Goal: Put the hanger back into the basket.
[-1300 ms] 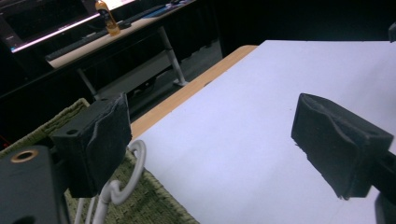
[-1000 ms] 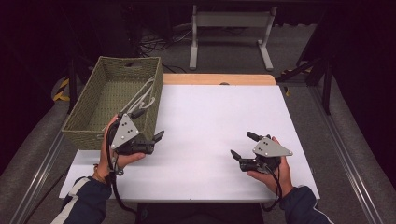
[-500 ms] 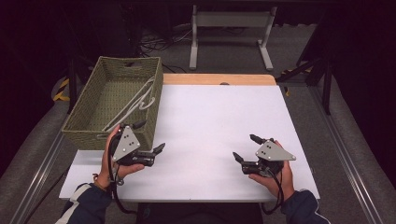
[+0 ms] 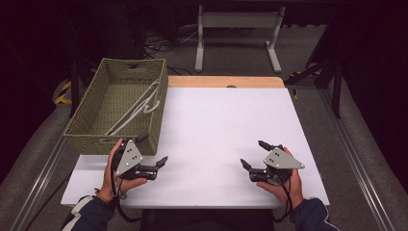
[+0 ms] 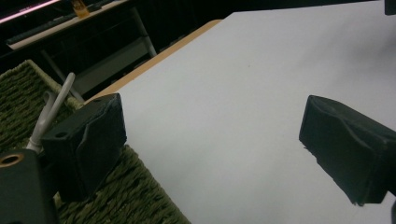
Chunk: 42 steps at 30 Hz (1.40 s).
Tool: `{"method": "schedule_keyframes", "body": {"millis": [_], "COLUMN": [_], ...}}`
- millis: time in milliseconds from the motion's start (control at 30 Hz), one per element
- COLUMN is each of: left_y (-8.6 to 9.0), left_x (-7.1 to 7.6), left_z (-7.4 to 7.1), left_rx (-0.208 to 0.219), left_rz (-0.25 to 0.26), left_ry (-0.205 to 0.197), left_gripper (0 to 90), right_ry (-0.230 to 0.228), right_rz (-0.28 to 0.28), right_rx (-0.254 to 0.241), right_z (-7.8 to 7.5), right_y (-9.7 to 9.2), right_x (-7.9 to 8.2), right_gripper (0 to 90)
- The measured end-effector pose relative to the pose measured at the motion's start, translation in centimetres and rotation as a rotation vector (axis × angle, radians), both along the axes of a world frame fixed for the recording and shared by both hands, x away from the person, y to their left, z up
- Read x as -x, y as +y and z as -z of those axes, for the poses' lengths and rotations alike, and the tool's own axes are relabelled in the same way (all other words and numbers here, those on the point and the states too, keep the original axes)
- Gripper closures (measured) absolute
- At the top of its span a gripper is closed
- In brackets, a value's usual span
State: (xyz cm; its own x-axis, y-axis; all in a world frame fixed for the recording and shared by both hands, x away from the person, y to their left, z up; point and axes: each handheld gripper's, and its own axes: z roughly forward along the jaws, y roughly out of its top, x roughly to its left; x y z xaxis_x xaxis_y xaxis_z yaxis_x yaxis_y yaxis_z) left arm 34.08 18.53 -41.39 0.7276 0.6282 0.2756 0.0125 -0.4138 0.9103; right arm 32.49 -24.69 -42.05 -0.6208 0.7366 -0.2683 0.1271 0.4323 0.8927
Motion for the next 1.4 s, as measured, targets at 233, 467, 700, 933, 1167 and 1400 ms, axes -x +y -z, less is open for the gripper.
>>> {"method": "schedule_keyframes", "body": {"millis": [233, 467, 700, 933, 1167, 1400], "left_y": [0.9, 2.5, 3.2, 3.0, 2.6, 2.6], "left_x": [0.2, 0.4, 0.8, 0.7, 0.7, 0.7], "left_z": [1.5, 2.7, 3.0, 3.0, 3.2, 3.3], "left_rx": [0.007, 0.032, 0.036, 0.044, 0.027, 0.04], "left_rz": [-0.025, -0.057, -0.072, -0.072, -0.056, -0.056], "left_ry": [0.049, 0.091, 0.106, 0.102, 0.105, 0.108], "left_gripper": [7.1, 6.9, 6.2, 6.1, 5.9, 5.7], "right_ry": [-0.004, -0.005, -0.006, -0.011, -0.013, -0.011], "right_rz": [0.004, 0.019, 0.027, 0.033, 0.038, 0.038], "right_rx": [0.025, 0.029, 0.009, 0.008, -0.005, 0.0], "right_z": [0.6, 0.8, 0.7, 0.8, 0.6, 0.7], "right_y": [0.1, -0.1, -0.4, -0.6, -0.6, -0.4], "right_x": [0.2, 0.4, 0.5, 0.4, 0.4, 0.5], "right_gripper": [15.6, 14.6, 13.4, 13.2, 13.2, 13.2]}}
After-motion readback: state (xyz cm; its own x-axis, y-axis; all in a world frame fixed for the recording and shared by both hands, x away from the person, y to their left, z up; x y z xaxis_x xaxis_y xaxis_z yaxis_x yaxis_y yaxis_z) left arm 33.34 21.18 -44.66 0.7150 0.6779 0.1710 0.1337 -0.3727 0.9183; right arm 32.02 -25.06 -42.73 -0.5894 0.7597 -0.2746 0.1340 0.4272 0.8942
